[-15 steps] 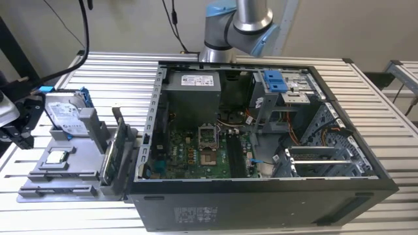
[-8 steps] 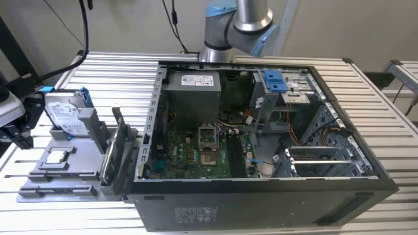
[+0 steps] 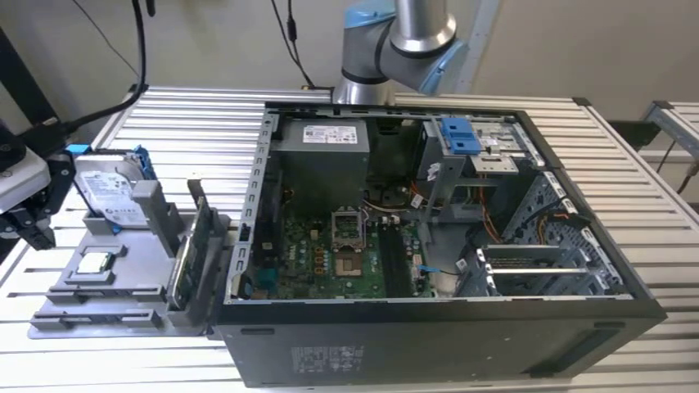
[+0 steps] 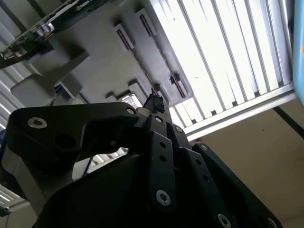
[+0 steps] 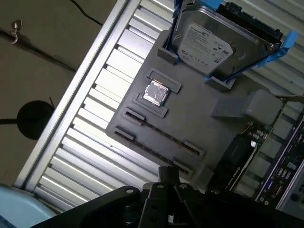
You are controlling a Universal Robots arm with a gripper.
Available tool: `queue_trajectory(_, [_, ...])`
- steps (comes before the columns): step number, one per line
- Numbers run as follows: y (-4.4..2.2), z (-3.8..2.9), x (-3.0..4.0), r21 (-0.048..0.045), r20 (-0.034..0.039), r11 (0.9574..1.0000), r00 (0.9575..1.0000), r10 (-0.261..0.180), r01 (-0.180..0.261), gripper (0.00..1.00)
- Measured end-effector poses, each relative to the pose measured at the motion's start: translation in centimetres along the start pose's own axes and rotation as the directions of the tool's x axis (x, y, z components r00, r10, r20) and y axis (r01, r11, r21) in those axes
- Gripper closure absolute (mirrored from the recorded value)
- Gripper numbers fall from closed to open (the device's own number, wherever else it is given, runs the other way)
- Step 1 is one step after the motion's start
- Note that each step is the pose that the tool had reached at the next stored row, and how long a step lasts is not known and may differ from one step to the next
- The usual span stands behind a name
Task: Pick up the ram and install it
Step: 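Pick up the ram and move it above insertion slot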
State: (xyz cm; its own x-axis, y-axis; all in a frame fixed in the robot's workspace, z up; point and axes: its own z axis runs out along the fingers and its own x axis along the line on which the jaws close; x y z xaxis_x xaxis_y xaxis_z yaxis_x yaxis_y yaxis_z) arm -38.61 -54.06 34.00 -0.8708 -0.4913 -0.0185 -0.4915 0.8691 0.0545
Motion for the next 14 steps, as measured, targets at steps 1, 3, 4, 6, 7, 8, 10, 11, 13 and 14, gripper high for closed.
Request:
queue_trajectory(1, [0.0, 0.0, 0.0, -0.0002, -0.0006, 0.9999, 0.9999, -0.011, 0.011, 0.89])
queue_trajectory(3, [0.0, 0.0, 0.0, -0.0006, -0.0018, 0.9995, 0.9995, -0.033, 0.033, 0.89])
queue_trajectory(4, [0.0, 0.0, 0.0, -0.0009, -0.0024, 0.999, 0.999, -0.045, 0.045, 0.89])
queue_trajectory(6, [0.0, 0.0, 0.0, -0.0014, -0.0037, 0.9977, 0.9977, -0.068, 0.068, 0.89])
queue_trajectory(7, [0.0, 0.0, 0.0, -0.0016, -0.0044, 0.9968, 0.9968, -0.08, 0.08, 0.89])
queue_trajectory(8, [0.0, 0.0, 0.0, -0.0019, -0.005, 0.9958, 0.9958, -0.092, 0.092, 0.89])
queue_trajectory(10, [0.0, 0.0, 0.0, -0.0026, -0.0065, 0.9928, 0.9928, -0.12, 0.12, 0.89])
queue_trajectory(11, [0.01, 0.0, -0.01, -0.003, -0.0073, 0.9906, 0.9905, -0.137, 0.137, 0.89])
queue_trajectory(13, [0.0, 0.0, 0.0, -0.004, -0.0092, 0.9849, 0.9848, -0.173, 0.173, 0.89])
queue_trajectory(14, [0.0, 0.0, 0.0, -0.0045, -0.0102, 0.9816, 0.9816, -0.191, 0.191, 0.89])
